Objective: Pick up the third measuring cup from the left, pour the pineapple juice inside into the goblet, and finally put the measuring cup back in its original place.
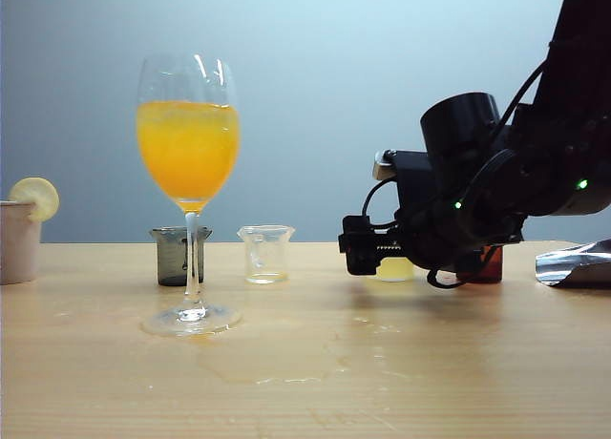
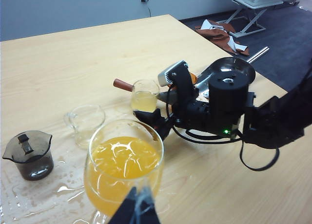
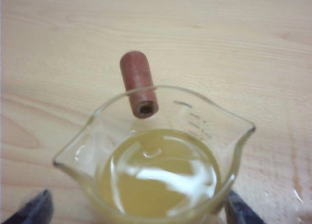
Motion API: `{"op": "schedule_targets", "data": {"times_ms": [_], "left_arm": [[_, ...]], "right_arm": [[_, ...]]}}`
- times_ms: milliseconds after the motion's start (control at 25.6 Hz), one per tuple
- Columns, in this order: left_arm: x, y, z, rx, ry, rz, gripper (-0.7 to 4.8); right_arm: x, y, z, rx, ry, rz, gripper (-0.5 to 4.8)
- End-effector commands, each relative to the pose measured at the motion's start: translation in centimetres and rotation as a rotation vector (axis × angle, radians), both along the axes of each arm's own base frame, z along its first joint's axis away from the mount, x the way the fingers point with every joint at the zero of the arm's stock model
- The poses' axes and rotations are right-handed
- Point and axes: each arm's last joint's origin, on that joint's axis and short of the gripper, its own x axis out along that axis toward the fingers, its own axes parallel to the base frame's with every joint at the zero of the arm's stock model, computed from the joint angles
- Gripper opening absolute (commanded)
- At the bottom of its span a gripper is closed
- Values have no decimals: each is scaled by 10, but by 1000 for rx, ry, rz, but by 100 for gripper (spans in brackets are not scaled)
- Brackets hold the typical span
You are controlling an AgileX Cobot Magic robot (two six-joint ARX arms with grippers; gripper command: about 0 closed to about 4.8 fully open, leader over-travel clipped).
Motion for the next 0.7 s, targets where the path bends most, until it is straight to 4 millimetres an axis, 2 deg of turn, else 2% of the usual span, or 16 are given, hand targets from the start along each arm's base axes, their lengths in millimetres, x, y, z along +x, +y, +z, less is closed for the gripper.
{"op": "schedule_targets", "data": {"times_ms": [39, 430, 626, 665, 704], "left_arm": [[-1, 0, 2, -3, -11, -6, -5], [-2, 1, -1, 14, 23, -6, -5], [-2, 1, -2, 17, 29, -6, -5], [-2, 1, -2, 17, 29, -6, -5], [-2, 1, -2, 17, 29, -6, -5]], "right_arm": [[5, 2, -1, 0, -16, 3, 479], [24, 11, -14, -5, -16, 1, 479], [31, 15, -12, 3, -31, -1, 479], [31, 15, -12, 3, -31, -1, 467], [31, 14, -12, 2, -30, -1, 429]]}}
